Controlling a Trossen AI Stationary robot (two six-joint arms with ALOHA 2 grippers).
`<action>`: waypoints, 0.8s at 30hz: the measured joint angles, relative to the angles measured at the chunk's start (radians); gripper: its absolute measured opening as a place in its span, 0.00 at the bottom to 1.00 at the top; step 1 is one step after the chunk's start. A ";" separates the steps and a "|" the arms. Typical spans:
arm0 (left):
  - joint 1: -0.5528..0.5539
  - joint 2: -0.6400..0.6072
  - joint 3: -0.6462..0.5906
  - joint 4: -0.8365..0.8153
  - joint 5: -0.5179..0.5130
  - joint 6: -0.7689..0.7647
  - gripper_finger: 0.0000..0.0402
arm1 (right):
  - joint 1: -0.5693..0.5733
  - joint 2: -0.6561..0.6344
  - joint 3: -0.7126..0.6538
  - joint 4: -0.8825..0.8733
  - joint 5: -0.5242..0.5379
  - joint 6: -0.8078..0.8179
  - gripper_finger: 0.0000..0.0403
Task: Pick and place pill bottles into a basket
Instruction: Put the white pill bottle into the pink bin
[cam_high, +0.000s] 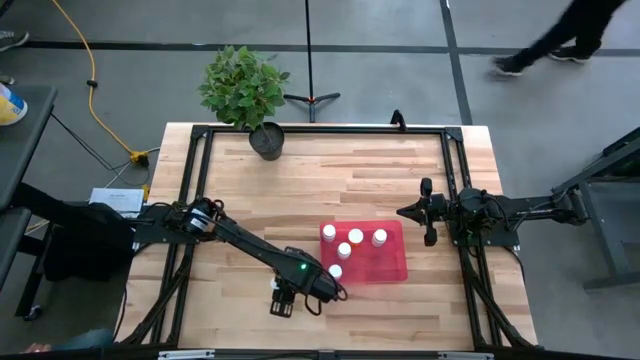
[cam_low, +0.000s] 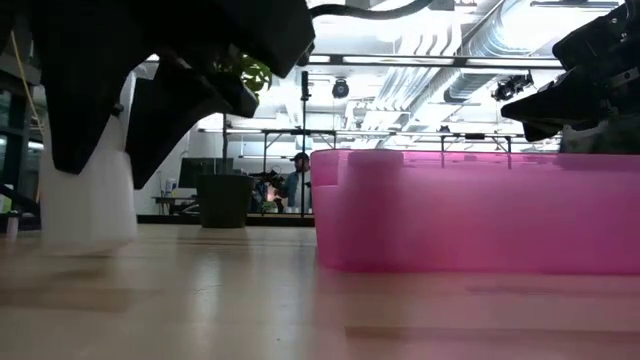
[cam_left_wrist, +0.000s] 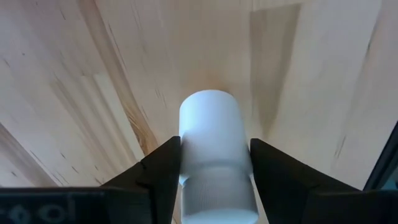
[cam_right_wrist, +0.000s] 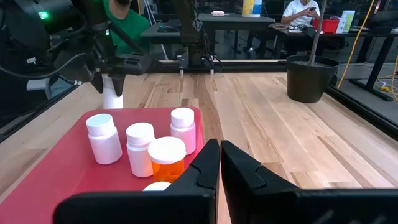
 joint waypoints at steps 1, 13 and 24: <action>0.000 0.000 0.004 -0.001 0.000 0.000 0.54 | 0.000 0.000 0.000 0.000 0.000 0.000 0.02; 0.000 0.000 0.010 0.000 -0.004 0.000 0.54 | 0.000 0.000 0.000 0.000 0.000 0.004 0.02; 0.008 0.000 0.053 -0.016 -0.007 0.000 0.54 | 0.000 0.000 0.000 0.000 0.000 0.004 0.02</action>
